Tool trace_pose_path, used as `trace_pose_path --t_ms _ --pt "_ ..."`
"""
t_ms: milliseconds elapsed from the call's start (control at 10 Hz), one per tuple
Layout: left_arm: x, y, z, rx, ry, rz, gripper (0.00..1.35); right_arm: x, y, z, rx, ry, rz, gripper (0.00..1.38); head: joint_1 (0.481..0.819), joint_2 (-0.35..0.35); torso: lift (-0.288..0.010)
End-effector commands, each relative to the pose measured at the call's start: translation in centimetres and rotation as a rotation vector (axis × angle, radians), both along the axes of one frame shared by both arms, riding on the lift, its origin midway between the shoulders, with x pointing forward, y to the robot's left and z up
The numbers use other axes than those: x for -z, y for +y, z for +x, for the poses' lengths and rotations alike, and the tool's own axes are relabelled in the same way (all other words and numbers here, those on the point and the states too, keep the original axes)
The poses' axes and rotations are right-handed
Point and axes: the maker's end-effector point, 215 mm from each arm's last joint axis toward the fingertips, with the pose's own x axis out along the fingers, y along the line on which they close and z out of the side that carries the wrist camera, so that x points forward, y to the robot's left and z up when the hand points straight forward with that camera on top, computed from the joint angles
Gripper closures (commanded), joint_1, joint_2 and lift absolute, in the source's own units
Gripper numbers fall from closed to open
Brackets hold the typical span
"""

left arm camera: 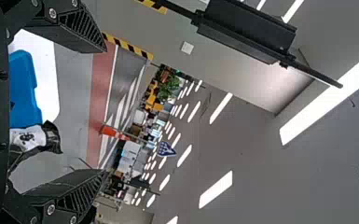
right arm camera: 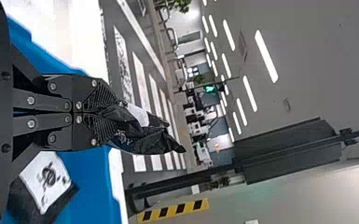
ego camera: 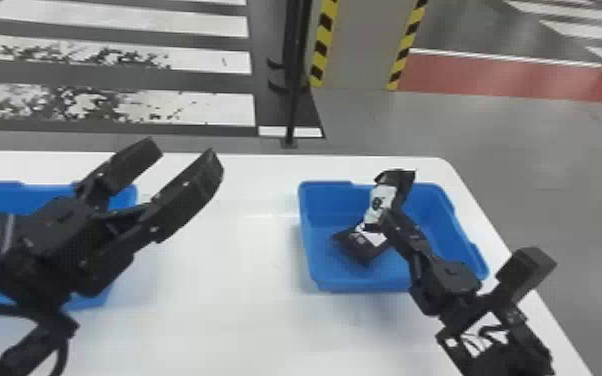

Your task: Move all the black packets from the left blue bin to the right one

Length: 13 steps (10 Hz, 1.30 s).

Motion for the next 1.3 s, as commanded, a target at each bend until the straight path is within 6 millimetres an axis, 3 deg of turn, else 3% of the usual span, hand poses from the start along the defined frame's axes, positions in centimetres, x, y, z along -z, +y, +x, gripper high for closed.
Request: trace_pose_path --t_ms 0,100,200,300,400,500,900,1200 --pt "0.5 1.3 0.0 -0.029 0.011 0.010 0.15 2.6 -2.2 1.2 0.029 0.054 -0.030 1.26 0.695 -0.192 -0.185" --pt "0.7 2.0 0.1 -0.048 0.017 0.015 0.15 4.3 -3.4 1.5 0.052 0.094 -0.040 1.23 0.695 -0.199 -0.185" --pt "1.2 2.9 0.2 -0.068 0.027 0.020 0.15 6.6 -4.6 1.3 0.078 0.158 -0.033 1.03 0.695 -0.204 -0.185" --pt "1.4 3.7 0.2 -0.090 0.029 0.031 0.15 7.4 -5.5 0.8 0.092 0.183 -0.042 0.57 0.695 -0.210 -0.185" --pt "1.7 4.7 0.4 -0.114 0.034 0.054 0.15 6.5 -6.4 -0.3 0.115 0.172 -0.092 0.18 0.695 -0.213 -0.185" --pt "2.4 6.0 0.6 -0.144 0.045 0.078 0.15 4.7 -6.5 -1.3 0.130 0.144 -0.134 0.07 0.695 -0.215 -0.185" --pt "5.7 12.2 1.9 -0.287 0.112 0.241 0.15 -0.3 -2.1 -5.3 0.102 0.041 -0.147 0.15 0.695 -0.149 -0.185" --pt "9.8 20.6 3.2 -0.454 0.230 0.425 0.15 -3.3 1.9 -9.1 0.057 0.005 -0.118 0.15 0.695 0.014 -0.185"
